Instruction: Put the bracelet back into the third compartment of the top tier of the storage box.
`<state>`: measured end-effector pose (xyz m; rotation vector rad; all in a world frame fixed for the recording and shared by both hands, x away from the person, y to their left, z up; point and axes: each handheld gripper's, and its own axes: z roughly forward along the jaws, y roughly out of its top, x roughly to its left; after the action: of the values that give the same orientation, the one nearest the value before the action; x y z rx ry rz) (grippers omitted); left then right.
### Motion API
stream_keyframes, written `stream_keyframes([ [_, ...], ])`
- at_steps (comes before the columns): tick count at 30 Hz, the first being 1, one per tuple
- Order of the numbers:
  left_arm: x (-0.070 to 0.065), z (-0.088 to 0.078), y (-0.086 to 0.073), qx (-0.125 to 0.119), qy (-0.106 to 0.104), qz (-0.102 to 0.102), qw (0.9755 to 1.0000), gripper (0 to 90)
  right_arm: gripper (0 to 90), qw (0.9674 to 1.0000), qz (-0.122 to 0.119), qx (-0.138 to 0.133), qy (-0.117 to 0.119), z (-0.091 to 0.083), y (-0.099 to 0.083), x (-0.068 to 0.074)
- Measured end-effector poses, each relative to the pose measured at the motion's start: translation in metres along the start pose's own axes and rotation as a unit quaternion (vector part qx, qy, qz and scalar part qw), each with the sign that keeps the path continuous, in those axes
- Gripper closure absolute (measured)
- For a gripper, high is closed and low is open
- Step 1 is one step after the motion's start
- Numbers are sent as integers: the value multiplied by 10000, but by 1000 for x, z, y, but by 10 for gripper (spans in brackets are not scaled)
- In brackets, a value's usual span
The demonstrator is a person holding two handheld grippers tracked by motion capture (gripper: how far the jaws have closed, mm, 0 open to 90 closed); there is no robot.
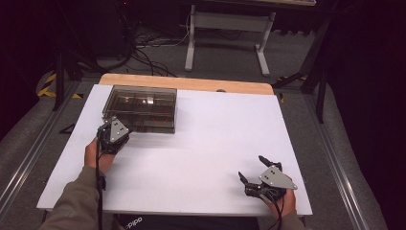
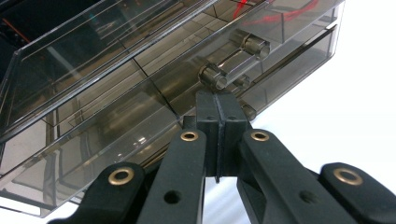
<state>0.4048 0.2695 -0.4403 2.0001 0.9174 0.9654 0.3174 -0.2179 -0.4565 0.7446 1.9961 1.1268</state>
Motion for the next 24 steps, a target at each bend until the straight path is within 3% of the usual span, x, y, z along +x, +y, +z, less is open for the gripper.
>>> stream_keyframes([
  [10,0,8,3,17,50,24,10000,895,146,10000,-4,3,4,1,0,0],
  [16,-2,12,6,61,57,137,9999,896,145,10000,-5,12,-1,1,-1,0],
  [24,0,16,9,86,37,74,9999,895,145,10000,-1,20,-16,1,-1,-1],
])
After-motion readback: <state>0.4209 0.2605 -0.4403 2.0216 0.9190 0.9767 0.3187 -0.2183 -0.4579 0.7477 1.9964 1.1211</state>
